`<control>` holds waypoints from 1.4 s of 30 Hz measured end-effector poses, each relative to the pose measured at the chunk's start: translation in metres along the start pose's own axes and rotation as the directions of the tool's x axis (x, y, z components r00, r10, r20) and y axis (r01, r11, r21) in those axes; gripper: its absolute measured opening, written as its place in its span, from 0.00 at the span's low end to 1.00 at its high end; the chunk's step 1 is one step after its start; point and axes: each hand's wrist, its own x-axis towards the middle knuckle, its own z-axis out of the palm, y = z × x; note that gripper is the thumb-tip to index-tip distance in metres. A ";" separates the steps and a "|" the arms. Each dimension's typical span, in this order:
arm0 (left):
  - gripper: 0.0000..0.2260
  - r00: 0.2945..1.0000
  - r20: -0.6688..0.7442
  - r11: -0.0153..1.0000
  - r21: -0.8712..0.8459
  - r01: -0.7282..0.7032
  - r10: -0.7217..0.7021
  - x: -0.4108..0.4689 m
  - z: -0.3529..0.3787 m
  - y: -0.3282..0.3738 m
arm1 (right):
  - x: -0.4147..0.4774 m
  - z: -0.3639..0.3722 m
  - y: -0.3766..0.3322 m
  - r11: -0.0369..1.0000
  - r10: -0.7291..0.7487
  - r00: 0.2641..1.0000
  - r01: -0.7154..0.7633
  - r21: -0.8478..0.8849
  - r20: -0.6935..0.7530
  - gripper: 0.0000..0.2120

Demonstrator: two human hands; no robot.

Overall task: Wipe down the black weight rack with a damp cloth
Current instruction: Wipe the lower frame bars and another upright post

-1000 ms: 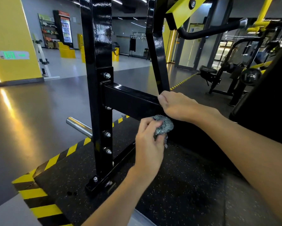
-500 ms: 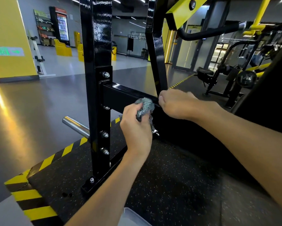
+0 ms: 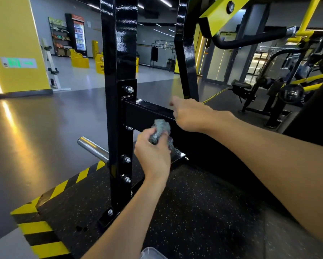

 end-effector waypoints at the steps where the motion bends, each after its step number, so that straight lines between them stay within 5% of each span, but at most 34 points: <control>1: 0.06 0.993 -0.051 0.994 -0.044 0.103 -0.105 0.007 0.000 0.001 | 0.003 0.000 -0.006 0.999 -0.022 1.000 0.021 0.034 0.007 0.13; 5: 0.07 0.957 -0.036 0.951 -0.128 0.281 -0.288 0.005 -0.001 0.002 | 0.013 0.006 -0.013 0.996 -0.035 0.999 0.034 0.085 0.010 0.20; 10: 0.03 0.983 -0.016 0.970 -0.166 0.179 -0.184 0.019 0.005 0.015 | 0.012 0.005 -0.012 0.979 -0.046 0.999 0.045 0.201 0.000 0.19; 15: 0.12 0.929 -0.036 0.911 -0.213 0.352 -0.368 0.021 -0.008 -0.003 | 0.015 0.007 -0.017 0.999 -0.035 0.998 0.034 0.038 0.046 0.17; 21: 0.03 0.989 -0.066 0.986 -0.108 0.126 -0.133 0.046 -0.002 0.013 | 0.030 0.008 -0.035 0.993 -0.096 0.995 0.093 0.071 0.039 0.19; 27: 0.03 0.860 -0.085 0.856 -0.188 0.482 -0.503 0.046 -0.014 -0.034 | 0.038 0.015 -0.028 0.995 -0.085 0.996 0.085 0.045 0.008 0.22; 30: 0.05 0.903 -0.179 0.918 -0.153 0.366 -0.390 0.036 -0.008 -0.030 | 0.040 0.018 -0.026 0.994 -0.099 0.995 0.099 0.043 -0.005 0.22; 33: 0.06 0.980 -0.188 0.997 -0.048 0.066 -0.073 0.038 -0.008 -0.023 | 0.042 0.018 -0.027 0.995 -0.099 0.995 0.100 0.023 -0.017 0.20; 36: 0.06 0.973 -0.159 0.983 0.110 -0.150 0.167 0.059 -0.001 -0.011 | 0.042 0.020 -0.027 0.993 -0.118 0.993 0.119 0.012 -0.022 0.18; 42: 0.13 0.966 -0.247 0.991 0.080 0.104 -0.081 0.083 -0.016 -0.027 | 0.039 0.019 -0.028 0.993 -0.116 0.993 0.116 0.010 -0.018 0.18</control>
